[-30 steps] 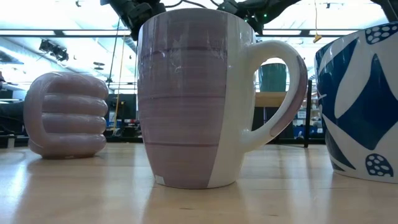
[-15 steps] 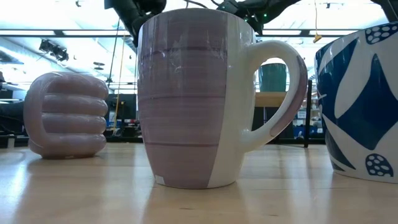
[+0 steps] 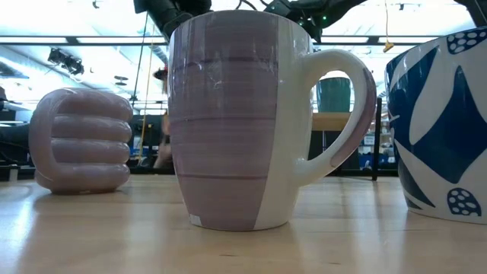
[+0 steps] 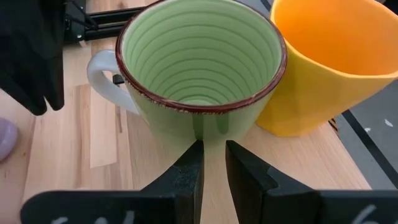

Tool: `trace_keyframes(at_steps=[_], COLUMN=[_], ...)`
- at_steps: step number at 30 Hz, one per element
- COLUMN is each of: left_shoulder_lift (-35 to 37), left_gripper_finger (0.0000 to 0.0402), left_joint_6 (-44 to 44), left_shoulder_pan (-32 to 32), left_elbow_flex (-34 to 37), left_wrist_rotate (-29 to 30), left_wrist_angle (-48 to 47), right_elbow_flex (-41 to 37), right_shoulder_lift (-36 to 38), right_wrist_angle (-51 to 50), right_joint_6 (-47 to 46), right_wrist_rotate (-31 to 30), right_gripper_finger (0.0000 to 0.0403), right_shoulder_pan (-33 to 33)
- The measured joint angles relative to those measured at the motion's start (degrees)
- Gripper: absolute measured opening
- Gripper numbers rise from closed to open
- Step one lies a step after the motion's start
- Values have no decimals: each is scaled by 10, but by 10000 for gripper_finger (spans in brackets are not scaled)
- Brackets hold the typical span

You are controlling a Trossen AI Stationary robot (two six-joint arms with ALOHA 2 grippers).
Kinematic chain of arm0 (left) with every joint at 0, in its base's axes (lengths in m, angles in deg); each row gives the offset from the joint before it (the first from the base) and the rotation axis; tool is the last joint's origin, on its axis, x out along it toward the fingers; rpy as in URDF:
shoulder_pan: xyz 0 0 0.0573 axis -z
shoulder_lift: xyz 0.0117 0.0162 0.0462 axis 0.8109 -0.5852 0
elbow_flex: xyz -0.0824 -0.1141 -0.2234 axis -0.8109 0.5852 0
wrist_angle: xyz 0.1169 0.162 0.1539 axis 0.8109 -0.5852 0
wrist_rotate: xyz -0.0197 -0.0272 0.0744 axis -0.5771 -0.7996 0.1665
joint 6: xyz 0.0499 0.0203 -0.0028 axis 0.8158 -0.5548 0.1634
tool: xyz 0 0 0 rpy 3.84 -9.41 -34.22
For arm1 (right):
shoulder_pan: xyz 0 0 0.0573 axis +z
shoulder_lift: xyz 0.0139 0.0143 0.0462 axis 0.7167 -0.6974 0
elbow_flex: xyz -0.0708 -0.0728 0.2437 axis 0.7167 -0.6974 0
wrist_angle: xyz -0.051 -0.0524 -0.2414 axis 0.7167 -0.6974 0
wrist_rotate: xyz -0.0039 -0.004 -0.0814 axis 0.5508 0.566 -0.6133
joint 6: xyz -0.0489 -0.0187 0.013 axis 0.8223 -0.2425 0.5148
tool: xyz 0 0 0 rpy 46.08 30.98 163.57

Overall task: Place coffee mugs
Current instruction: Put the green and white mug on the shelf

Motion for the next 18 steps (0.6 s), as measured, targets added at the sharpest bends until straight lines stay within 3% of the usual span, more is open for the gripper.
trace_keyframes(at_steps=[10,18], left_shoulder_lift=[15,15], left_gripper_finger=[50,50], left_joint_6=[12,51], left_shoulder_pan=[-11,-22], left_elbow_flex=[0,0], left_wrist_rotate=[57,98], left_wrist_angle=[-60,-35], right_elbow_flex=[0,0], right_shoulder_lift=[1,1], right_wrist_angle=[-4,-4], right_joint_6=[0,0], right_wrist_rotate=[9,9], right_gripper_finger=[67,66], right_shoulder_pan=[0,0])
